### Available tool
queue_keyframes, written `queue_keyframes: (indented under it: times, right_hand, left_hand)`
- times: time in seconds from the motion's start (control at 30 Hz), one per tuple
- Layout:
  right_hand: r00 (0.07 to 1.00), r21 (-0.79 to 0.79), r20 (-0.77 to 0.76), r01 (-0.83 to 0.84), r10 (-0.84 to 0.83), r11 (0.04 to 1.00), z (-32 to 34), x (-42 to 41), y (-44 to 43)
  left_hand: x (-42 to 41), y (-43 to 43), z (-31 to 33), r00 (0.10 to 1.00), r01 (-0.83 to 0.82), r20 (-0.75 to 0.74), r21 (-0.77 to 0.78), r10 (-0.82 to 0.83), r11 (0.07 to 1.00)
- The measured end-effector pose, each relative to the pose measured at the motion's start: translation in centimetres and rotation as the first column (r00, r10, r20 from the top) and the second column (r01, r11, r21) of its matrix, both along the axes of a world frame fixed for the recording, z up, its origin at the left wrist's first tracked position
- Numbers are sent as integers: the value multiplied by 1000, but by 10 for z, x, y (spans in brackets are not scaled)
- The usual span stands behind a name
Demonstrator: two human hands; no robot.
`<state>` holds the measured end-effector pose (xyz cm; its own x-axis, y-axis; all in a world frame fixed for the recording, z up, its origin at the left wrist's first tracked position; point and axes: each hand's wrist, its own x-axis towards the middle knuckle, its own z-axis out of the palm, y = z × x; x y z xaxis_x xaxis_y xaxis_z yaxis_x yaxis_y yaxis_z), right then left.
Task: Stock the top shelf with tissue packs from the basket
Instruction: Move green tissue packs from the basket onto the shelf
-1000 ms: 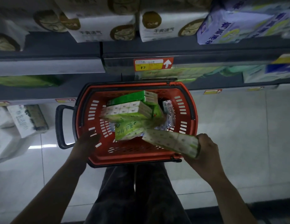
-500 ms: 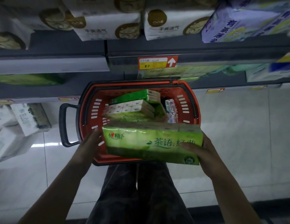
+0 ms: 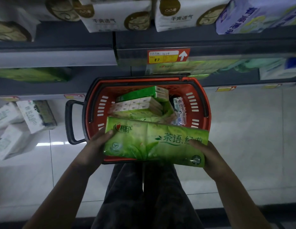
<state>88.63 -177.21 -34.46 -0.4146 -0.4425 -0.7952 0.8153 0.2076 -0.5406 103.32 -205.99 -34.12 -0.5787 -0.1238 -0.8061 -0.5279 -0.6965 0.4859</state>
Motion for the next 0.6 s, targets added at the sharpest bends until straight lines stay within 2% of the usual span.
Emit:
queue_keyframes:
  times: [0.1, 0.27, 0.6]
  right_hand:
    - [998, 31, -12, 59, -59, 998, -2, 5, -2]
    - [983, 90, 23, 181, -184, 979, -9, 11, -3]
    - [993, 141, -22, 121, -119, 983, -10, 18, 0]
  left_hand:
    - [2, 6, -1, 1000, -2, 16, -46, 3, 999]
    - [10, 13, -4, 996, -81, 34, -22, 82, 996]
    - [23, 27, 4, 992, -115, 48, -39, 116, 993]
